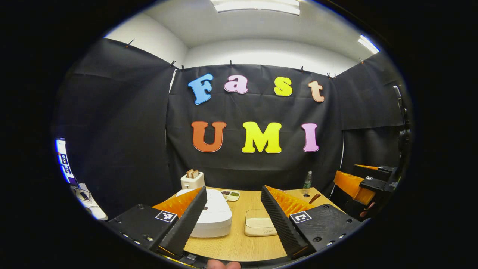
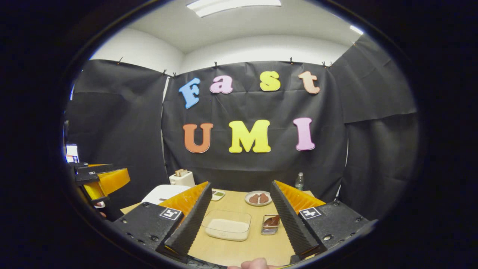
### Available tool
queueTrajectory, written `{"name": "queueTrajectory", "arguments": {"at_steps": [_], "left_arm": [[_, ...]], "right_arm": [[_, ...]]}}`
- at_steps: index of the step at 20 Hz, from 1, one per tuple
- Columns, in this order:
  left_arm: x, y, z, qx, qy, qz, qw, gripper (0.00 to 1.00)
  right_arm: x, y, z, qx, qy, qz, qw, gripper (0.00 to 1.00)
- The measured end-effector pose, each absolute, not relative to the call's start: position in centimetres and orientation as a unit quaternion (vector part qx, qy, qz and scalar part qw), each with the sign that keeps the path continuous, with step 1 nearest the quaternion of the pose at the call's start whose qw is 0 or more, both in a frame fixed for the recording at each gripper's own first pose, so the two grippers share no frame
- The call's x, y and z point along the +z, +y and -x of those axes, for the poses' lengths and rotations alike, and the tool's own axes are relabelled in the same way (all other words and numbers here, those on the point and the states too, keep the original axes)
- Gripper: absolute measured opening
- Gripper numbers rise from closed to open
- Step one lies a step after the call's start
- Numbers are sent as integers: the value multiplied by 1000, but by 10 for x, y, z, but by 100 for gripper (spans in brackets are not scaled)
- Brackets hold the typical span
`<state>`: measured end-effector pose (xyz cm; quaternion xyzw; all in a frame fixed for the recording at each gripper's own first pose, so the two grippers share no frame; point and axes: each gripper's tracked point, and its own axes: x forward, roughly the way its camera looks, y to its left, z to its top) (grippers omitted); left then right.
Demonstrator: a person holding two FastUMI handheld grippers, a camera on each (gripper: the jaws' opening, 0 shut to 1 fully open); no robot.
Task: Close the left gripper, press the button to open the rice cooker; take a wooden spoon from the chopstick holder with the right hand, scoop a spoonful of rice and pour it into the rice cooker, then put the wooden spoon back into the chopstick holder.
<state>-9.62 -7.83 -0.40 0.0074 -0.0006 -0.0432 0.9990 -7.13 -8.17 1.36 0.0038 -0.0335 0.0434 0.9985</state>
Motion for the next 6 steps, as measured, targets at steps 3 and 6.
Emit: {"name": "queueTrajectory", "arguments": {"at_steps": [3, 6], "left_arm": [[-6, -76, 97, -42, 2, -12, 999, 94], [-6, -76, 98, -43, 4, -13, 999, 94]], "right_arm": [[11, -77, 70, 48, -29, -5, 998, 99], [11, -77, 73, 48, -29, -7, 998, 98]]}}
